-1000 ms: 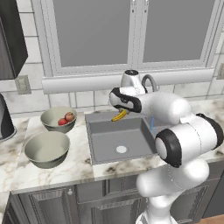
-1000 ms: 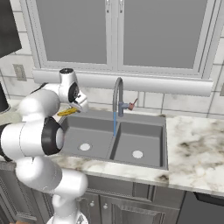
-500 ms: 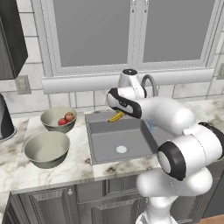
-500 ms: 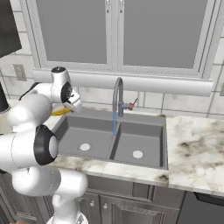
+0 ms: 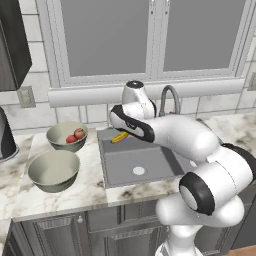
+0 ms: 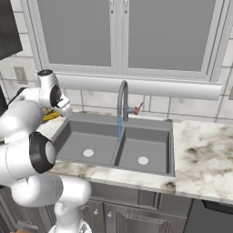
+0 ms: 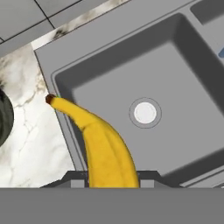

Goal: Pick the peachs from the sink and place them in one bowl. Place the banana in the other bowl. Then turn off the sink faucet.

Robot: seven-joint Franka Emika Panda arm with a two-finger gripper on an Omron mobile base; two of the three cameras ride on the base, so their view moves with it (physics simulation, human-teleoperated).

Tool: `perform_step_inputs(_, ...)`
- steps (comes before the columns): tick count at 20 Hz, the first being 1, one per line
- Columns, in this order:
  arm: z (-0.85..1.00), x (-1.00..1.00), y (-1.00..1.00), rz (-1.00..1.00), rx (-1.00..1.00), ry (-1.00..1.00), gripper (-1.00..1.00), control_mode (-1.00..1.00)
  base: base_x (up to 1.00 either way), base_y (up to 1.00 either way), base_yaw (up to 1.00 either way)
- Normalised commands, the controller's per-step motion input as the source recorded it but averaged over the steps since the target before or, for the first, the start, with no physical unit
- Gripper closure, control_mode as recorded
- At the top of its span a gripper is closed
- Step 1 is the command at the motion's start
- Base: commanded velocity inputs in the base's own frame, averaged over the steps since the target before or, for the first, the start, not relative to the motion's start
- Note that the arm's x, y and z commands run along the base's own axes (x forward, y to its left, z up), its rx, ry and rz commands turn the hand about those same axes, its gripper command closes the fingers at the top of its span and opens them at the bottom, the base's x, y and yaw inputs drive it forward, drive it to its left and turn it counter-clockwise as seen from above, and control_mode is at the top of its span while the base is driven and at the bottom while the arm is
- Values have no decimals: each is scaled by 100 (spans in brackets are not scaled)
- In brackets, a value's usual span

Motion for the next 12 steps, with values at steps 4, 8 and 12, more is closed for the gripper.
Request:
perform_step_inputs(4, 1, -16, 65, 0, 0, 0, 100, -100, 0, 0, 0)
perform_step_inputs(8, 0, -16, 67, 0, 0, 0, 100, -100, 0, 0, 0)
perform_step_inputs(12, 0, -16, 69, 0, 0, 0, 100, -100, 0, 0, 0)
